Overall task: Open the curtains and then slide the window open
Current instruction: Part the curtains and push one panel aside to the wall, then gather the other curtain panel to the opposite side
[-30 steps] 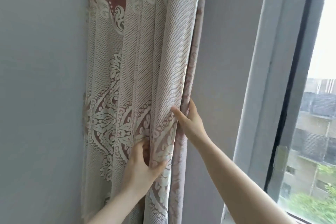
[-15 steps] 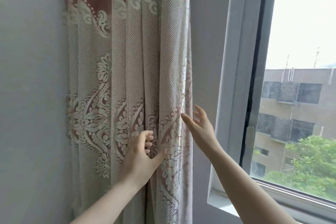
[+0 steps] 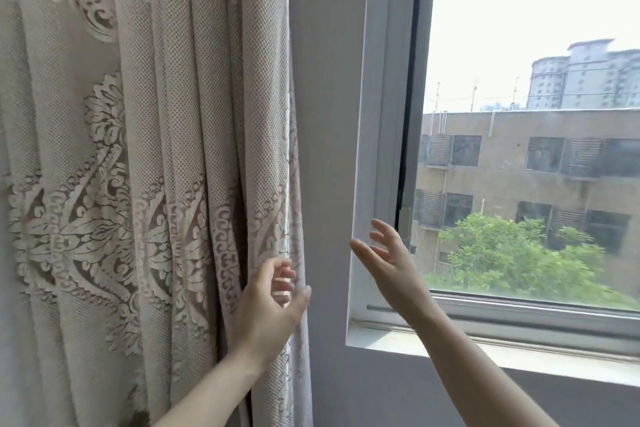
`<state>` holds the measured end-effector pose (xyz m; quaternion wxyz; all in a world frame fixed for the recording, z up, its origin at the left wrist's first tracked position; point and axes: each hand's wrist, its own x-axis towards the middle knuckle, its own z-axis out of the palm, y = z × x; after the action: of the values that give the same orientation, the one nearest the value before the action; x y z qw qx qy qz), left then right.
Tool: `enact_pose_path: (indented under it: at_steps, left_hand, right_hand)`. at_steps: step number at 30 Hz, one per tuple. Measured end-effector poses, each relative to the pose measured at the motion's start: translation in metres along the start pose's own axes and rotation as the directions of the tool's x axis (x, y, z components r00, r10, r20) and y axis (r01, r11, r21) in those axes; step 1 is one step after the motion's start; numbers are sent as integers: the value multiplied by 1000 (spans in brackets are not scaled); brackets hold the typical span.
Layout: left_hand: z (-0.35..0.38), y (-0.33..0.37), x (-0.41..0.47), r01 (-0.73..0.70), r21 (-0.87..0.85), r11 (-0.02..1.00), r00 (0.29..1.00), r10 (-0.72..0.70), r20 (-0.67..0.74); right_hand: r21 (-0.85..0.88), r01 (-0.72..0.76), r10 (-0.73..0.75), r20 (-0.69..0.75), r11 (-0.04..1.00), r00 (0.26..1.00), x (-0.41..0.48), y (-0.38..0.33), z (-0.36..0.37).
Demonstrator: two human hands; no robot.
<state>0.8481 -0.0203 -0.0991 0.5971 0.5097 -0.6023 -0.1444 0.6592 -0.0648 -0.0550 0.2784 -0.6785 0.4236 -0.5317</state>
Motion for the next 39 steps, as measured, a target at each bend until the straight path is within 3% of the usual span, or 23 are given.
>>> enact_pose_path:
  at_steps: [9, 19, 29, 32, 36, 39]
  left_hand:
    - [102, 18, -21, 19, -136, 991, 966, 17, 257]
    - [294, 94, -62, -4, -260, 966, 847, 141, 513]
    - [475, 183, -112, -16, -378, 926, 756, 259, 601]
    - [523, 209, -117, -17, -420, 907, 732, 298, 613]
    - [578, 235, -108, -35, -461, 886, 724, 341, 600]
    - [615, 250, -95, -39, -497, 867, 729, 365, 579]
  right_hand:
    - [-121, -146, 115, -227, 982, 967, -76, 40, -126]
    - [-107, -277, 187, -508, 955, 841, -138, 93, -310]
    - [-68, -318, 196, -660, 946, 725, -189, 135, -489]
    - [-84, -362, 190, -729, 928, 657, -200, 155, -533]
    - [-221, -502, 98, -840, 836, 533, -198, 181, -576]
    - [-273, -600, 76, -868, 752, 490, -187, 201, -601]
